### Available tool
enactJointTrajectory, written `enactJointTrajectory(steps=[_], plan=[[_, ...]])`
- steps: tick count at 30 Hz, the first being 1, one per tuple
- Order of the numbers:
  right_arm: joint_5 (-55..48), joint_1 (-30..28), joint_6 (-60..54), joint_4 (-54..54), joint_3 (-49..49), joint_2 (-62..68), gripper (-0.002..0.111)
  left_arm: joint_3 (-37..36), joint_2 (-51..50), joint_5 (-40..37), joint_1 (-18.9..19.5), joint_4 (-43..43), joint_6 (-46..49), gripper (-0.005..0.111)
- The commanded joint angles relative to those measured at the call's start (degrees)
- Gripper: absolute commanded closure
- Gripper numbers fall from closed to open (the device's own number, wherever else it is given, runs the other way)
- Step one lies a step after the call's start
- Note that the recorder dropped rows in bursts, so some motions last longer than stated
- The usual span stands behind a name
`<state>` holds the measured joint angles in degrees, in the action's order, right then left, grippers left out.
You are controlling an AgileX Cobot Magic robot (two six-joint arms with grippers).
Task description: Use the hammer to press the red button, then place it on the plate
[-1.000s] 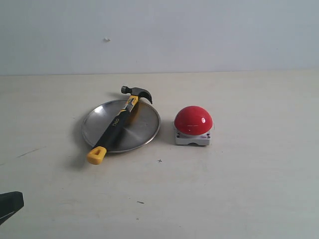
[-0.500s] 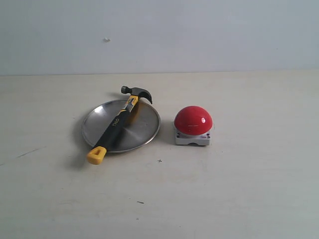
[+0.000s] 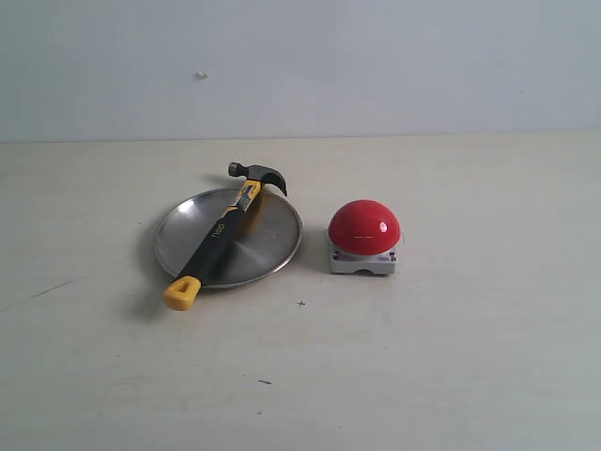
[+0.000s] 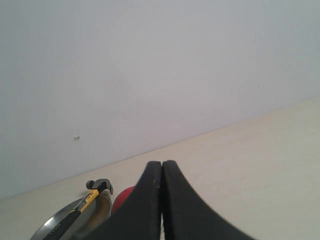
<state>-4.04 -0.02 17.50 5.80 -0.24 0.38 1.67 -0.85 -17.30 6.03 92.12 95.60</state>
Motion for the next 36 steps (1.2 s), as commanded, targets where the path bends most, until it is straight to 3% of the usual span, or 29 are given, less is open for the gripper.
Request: enactJointTrajectory(steps=[1,4,6,11,15,36], plan=[[-0.1,-0.4,-0.4,-0.3,0.2,-0.4,0.108,0.3,0.4,4.8,0.2,-37.8,-45.5,0.107],[-0.1,-0.4,-0.4,-0.2,0.2,-0.4,0.108,0.3,0.4,5.6,0.2,-69.7,-83.4,0.107],[-0.1,-0.4,-0.4,-0.2,0.2,-0.4,0.108,-0.4,0.4,5.4,0.2,-81.6,-98.8,0.107],[-0.1,-0.4,-0.4,-0.2,0.2,-0.4,0.108,-1.7,0.8,4.1,0.2,-85.7,-99.2,0.107],[-0.1,-0.4,-0.4,-0.2,0.2,-0.4,0.108,-1.7,0.8,5.1,0.2,-98.2,-109.7,0.107],[-0.1,-0.4,-0.4,-0.2,0.2,-0.4,0.108,-1.7,0.8,4.5,0.2,-98.3,-111.0,0.107]])
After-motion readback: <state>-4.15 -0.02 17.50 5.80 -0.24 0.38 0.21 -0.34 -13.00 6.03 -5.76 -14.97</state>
